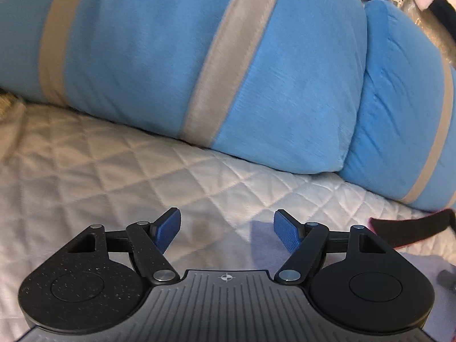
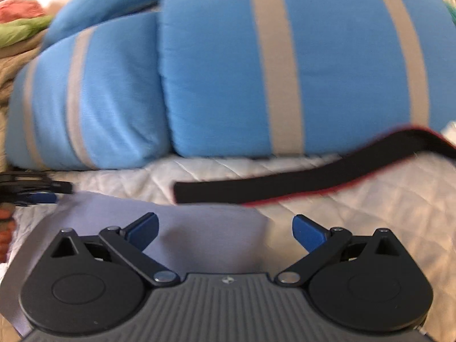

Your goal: Fold clothes

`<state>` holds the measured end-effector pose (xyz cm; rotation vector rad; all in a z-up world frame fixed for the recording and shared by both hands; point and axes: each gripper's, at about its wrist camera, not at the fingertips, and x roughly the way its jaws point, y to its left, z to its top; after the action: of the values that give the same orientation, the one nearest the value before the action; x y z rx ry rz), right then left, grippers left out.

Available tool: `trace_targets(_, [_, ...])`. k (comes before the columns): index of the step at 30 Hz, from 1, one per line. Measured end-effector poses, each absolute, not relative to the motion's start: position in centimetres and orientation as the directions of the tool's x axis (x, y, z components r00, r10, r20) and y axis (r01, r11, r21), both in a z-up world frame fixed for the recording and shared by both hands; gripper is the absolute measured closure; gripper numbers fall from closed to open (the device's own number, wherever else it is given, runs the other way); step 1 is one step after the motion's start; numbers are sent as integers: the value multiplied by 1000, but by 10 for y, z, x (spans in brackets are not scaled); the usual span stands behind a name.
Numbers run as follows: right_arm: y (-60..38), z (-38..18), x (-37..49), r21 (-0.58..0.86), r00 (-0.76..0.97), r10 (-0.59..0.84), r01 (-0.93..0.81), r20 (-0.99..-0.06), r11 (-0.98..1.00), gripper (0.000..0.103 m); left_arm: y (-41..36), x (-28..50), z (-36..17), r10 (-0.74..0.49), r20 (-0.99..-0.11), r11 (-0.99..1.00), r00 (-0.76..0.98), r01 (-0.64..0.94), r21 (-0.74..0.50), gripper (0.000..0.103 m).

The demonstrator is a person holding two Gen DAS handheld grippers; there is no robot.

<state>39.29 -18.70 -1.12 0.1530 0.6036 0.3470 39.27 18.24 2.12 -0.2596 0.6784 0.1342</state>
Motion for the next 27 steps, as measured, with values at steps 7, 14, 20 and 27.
trace_targets(7, [-219, 1, 363, 220, 794, 302, -215, -527, 951, 0, 185, 345, 42, 10, -586, 969, 810, -152, -195, 31])
trace_targets(14, [-215, 17, 307, 141, 797, 315, -284, -516, 948, 0, 158, 271, 54, -71, -564, 978, 823, -53, -200, 31])
trace_targets(20, [-206, 27, 243, 107, 800, 328, -318, -503, 942, 0, 121, 192, 60, -87, -481, 992, 872, 33, -119, 25])
trace_targets(27, [-182, 19, 171, 62, 794, 331, -351, -510, 935, 0, 88, 123, 41, -68, -475, 996, 878, 33, -81, 7])
